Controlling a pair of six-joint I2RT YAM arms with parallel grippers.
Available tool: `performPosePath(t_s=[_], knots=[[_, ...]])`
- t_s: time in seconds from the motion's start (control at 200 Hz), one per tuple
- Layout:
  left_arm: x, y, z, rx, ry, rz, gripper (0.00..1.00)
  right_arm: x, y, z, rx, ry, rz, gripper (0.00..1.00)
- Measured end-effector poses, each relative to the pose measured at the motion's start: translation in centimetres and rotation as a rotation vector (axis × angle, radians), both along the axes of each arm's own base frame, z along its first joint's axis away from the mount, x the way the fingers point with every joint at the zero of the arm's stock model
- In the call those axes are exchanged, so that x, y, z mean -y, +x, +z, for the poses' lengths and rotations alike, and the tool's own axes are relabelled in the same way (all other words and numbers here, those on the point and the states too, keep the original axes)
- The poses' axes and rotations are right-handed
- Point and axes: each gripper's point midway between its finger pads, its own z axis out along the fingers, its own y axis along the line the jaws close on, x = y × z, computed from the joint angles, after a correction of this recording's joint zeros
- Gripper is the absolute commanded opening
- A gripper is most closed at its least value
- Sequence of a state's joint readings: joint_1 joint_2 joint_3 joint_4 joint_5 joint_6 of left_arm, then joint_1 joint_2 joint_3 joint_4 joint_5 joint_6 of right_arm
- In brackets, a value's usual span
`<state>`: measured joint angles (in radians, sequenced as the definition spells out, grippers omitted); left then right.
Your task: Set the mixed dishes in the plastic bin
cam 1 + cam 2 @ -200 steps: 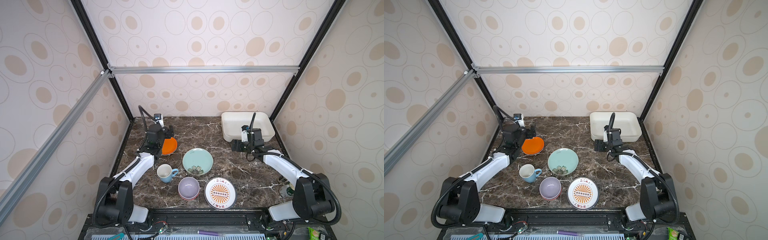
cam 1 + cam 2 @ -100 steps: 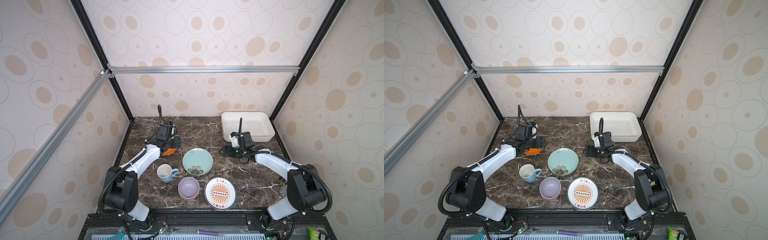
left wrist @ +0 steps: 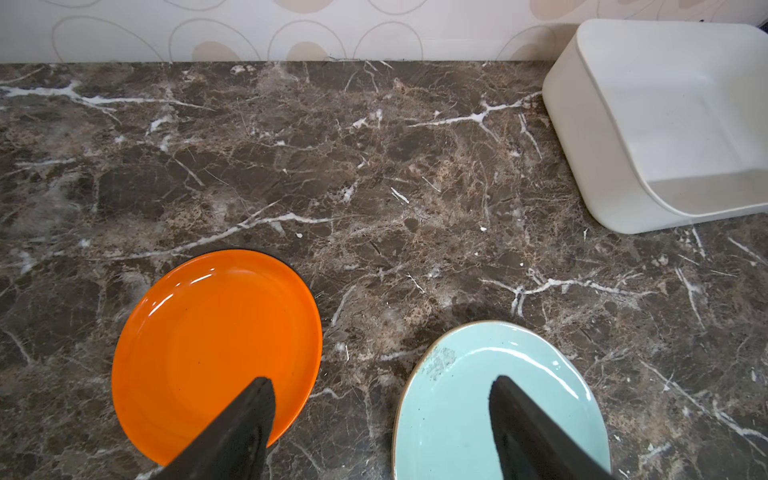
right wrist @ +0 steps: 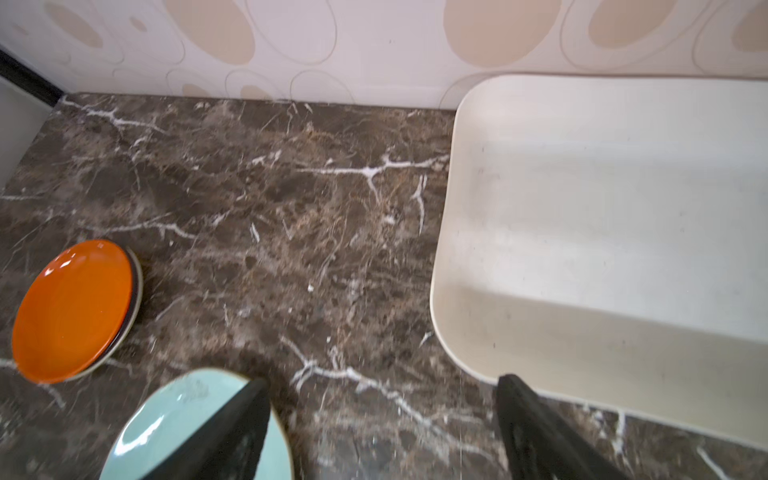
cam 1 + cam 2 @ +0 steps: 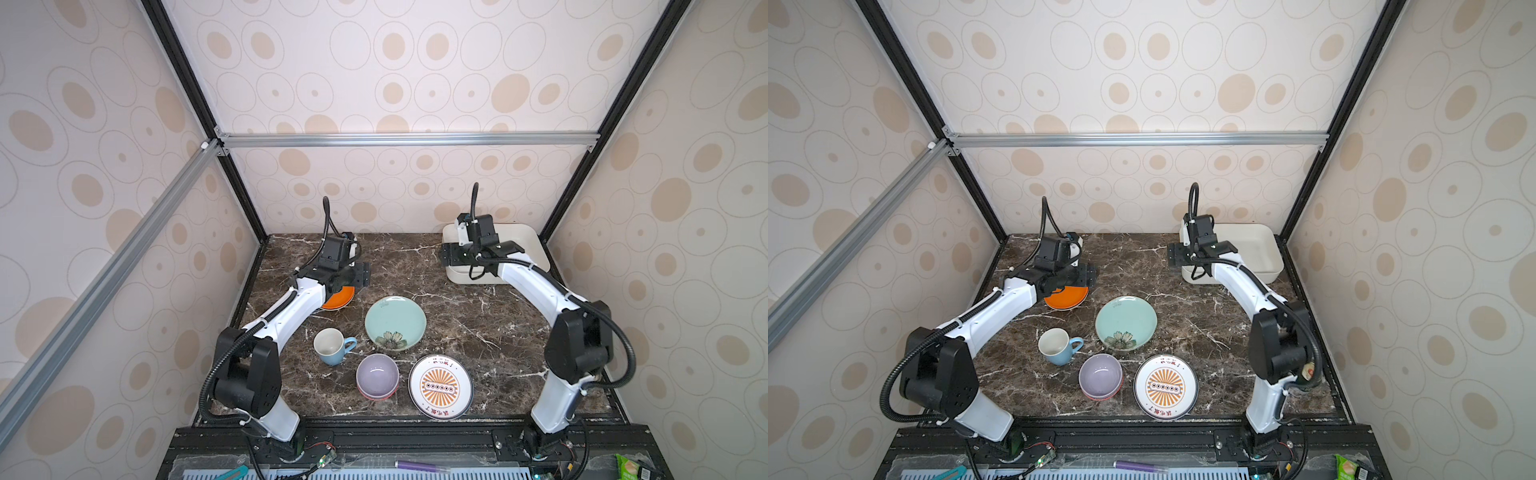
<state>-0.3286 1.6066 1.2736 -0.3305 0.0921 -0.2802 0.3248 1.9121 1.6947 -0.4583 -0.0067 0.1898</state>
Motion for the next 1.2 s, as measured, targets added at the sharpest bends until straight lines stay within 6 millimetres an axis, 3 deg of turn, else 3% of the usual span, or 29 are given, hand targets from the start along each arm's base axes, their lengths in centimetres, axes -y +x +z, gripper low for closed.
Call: performPosePath(t_s=[0.135,0.265,0.34,0.455,0.575,0.935,1.2], knots=[[0.1,0.4,-0.4,-0.009,0.013,-0.009,0.85,-0.5,2.6,-5.0,-0.106,-0.048,0.0,0.88],[0.1,0.4,-0.6,-0.017,0.021,-0.014,0.86,-0.8,2.5,-9.7,-0.227,-0.069,0.013,0.87],[0.1,0.4,-0.6,-0.016,0.023,-0.016,0.86,-1.0,1.9,-11.0,-0.274,-0.06,0.022,0.87],[0.1,0.4,-0.6,-0.014,0.027,-0.015,0.87,-1.8,1.7,-10.8,-0.29,-0.019,0.038,0.87],[-0.1,0.4,-0.6,-0.012,0.035,-0.01,0.88,-3.9,1.5,-9.9,-0.291,0.028,0.074,0.87],[-1.0,-0.4,0.7,0.017,0.053,0.011,0.89,-15.4,-2.4,-8.8,-0.318,0.107,0.274,0.87],[-1.6,-1.9,1.0,0.021,0.056,0.015,0.89,-19.3,-3.7,-9.6,-0.369,0.171,0.321,0.87]])
